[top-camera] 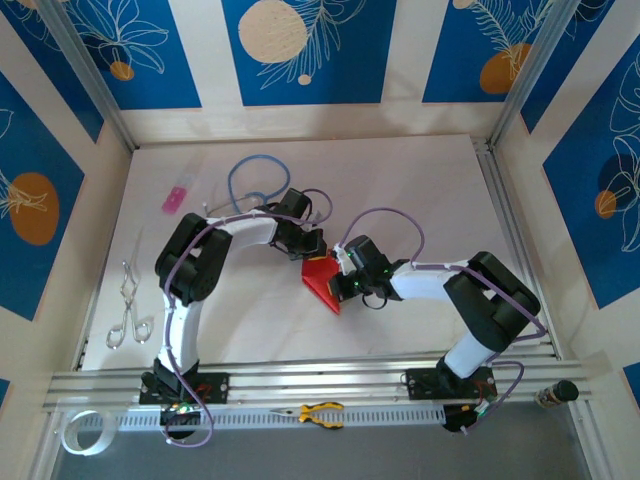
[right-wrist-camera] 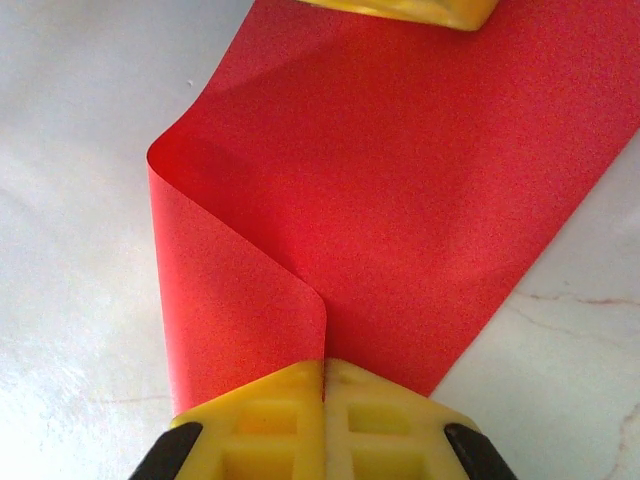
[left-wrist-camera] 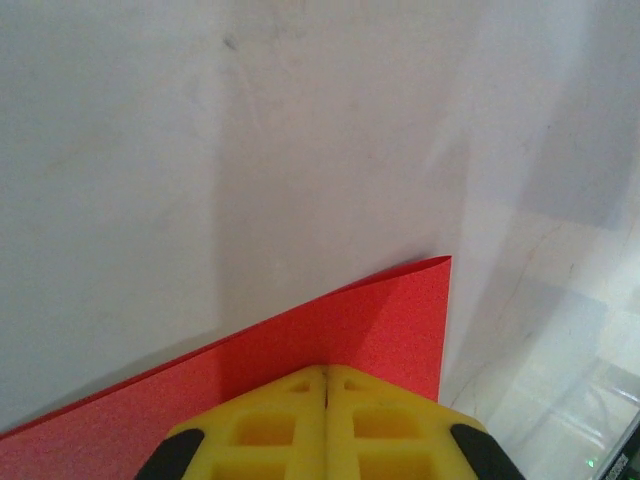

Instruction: Fold a paper plane with a square sheet of paper (pick it up from the middle)

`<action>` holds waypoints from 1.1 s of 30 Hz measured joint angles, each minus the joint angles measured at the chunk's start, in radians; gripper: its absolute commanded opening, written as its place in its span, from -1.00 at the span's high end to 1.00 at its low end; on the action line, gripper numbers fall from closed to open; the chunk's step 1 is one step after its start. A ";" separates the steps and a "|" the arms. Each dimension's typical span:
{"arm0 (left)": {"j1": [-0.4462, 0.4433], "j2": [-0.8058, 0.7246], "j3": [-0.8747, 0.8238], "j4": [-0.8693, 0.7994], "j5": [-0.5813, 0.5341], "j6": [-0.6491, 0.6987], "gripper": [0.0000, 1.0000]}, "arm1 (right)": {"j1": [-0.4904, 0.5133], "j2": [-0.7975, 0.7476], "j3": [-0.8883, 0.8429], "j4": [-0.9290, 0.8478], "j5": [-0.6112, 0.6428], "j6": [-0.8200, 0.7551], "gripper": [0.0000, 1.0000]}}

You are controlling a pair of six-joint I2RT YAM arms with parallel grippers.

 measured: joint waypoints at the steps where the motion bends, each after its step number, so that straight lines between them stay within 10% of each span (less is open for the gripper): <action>1: 0.000 -0.006 0.000 -0.005 -0.011 -0.003 0.57 | 0.000 0.000 0.000 0.001 0.002 0.000 0.97; 9: 0.003 -0.138 -0.028 -0.016 -0.138 -0.048 0.35 | -0.001 0.004 0.000 0.011 0.003 0.000 0.97; 20: 0.005 -0.350 -0.311 0.115 -0.092 -0.194 0.99 | -0.005 0.005 0.000 0.012 0.003 0.000 0.97; 33: -0.130 -0.424 -0.586 0.492 -0.042 -0.478 1.00 | -0.009 0.005 0.000 0.012 0.003 0.001 0.97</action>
